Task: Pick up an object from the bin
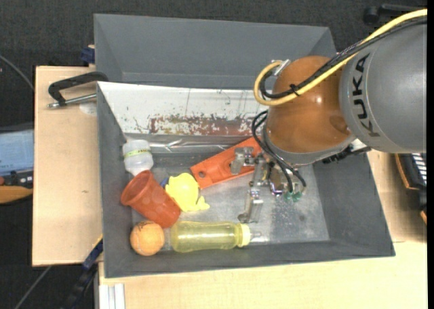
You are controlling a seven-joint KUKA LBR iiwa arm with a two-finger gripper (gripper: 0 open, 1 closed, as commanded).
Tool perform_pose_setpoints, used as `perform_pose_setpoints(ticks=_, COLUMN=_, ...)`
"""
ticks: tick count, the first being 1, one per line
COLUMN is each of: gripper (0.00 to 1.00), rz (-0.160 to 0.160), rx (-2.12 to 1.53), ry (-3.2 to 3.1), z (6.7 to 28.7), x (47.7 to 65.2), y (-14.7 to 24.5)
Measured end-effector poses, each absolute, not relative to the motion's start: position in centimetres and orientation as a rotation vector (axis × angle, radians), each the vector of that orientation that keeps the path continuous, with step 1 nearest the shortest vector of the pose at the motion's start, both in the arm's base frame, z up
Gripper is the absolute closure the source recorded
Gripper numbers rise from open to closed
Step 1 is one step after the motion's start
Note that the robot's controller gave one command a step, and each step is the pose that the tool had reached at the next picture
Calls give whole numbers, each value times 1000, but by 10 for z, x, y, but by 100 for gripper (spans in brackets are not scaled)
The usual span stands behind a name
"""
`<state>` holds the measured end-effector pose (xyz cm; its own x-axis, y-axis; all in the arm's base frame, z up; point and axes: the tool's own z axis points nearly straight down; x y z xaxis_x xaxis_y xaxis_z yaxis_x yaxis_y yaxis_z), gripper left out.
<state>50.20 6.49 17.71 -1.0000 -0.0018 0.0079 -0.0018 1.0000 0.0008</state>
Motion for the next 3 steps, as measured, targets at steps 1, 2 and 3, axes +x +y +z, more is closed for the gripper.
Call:
perform_pose_setpoints(ticks=1, gripper=0, rz=-2, rx=1, ry=-3141, z=181, x=503, y=64)
perform_pose_setpoints(ticks=2, gripper=0, rz=-4, rx=151, ry=-3145, z=119, x=555, y=62)
perform_pose_setpoints(ticks=3, gripper=0, rz=-2, rx=273, ry=-3140, z=110, x=596, y=44)
